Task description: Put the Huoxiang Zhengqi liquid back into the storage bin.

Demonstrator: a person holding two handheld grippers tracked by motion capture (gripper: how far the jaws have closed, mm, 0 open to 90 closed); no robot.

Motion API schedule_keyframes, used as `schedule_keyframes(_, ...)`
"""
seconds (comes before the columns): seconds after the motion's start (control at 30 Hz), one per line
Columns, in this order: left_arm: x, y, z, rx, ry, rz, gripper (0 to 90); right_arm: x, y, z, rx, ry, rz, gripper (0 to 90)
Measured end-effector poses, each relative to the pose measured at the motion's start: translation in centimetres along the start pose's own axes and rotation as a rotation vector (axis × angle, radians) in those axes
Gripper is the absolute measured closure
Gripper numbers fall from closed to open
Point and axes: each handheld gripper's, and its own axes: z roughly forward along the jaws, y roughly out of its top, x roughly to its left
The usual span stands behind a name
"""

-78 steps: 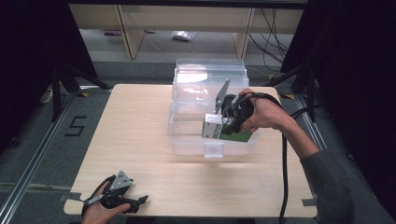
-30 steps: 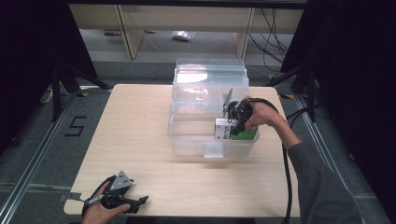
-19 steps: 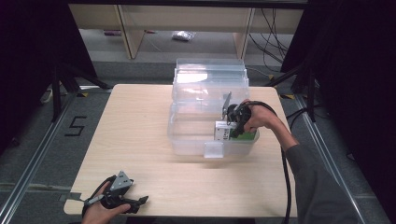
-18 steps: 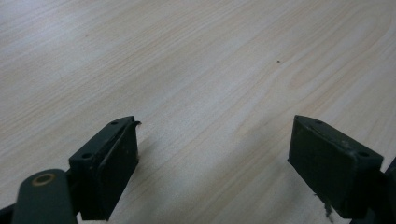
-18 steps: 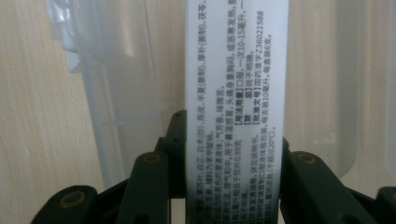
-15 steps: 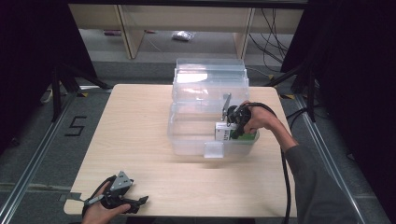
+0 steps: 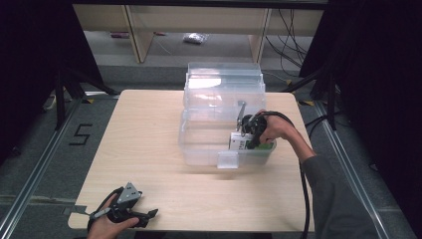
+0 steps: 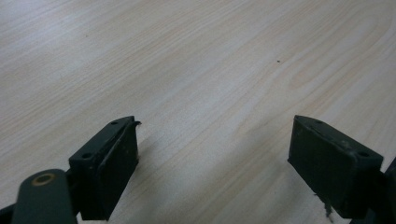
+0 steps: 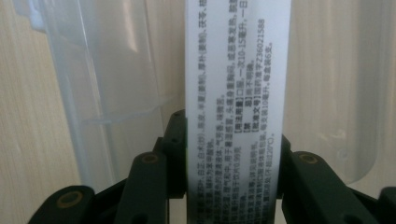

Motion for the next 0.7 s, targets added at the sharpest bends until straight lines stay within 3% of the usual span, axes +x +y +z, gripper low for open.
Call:
schedule_keyframes(0.07, 0.0, 0.0, 0.0, 0.002, 0.001, 0.000, 15.3, 0.1, 0.0, 0.1, 0.008, -0.002, -0.009, 63.3)
schedule_keyframes(0.1, 0.0, 0.0, 0.0, 0.002, 0.001, -0.001, 15.4, 0.3, 0.0, 0.0, 0.040, 0.011, 0.039, 63.0)
schedule_keyframes(0.17, 0.0, 0.0, 0.0, 0.004, -0.001, 0.004, 15.4, 0.2, 0.0, 0.0, 0.018, 0.008, 0.014, 62.5)
schedule_keyframes(0.2, 0.0, 0.0, 0.0, 0.005, -0.001, 0.006, 15.3, 0.5, 0.0, -0.1, 0.010, 0.017, 0.048, 62.2)
schedule_keyframes(0.23, 0.0, 0.0, 0.0, 0.004, -0.001, 0.007, 15.4, 0.4, 0.0, -0.2, -0.012, 0.024, 0.029, 61.8)
schedule_keyframes(0.33, 0.0, 0.0, 0.0, 0.003, -0.001, -0.004, 15.4, 0.5, -0.1, -1.1, -0.036, 0.029, 0.042, 60.9)
schedule_keyframes(0.43, 0.0, 0.0, -0.1, 0.019, -0.007, 0.021, 15.4, 0.7, -0.6, -2.2, -0.052, -0.002, 0.043, 58.7)
schedule_keyframes(0.47, 0.0, 0.0, -0.1, 0.016, -0.003, 0.013, 15.4, 1.0, -0.7, -2.6, -0.075, 0.012, 0.074, 58.2)
schedule_keyframes(0.57, 0.0, 0.0, 0.1, 0.009, 0.006, 0.006, 15.4, 1.3, -1.0, -3.4, -0.097, -0.001, 0.088, 55.9)
schedule_keyframes(0.6, 0.0, 0.0, 0.1, 0.009, 0.006, 0.007, 15.4, 1.3, -1.2, -3.9, -0.088, -0.027, 0.070, 54.3)
schedule_keyframes(0.7, 0.0, 0.0, 0.0, 0.010, 0.006, 0.000, 15.4, 1.9, -1.6, -5.2, -0.134, -0.059, 0.109, 52.8)
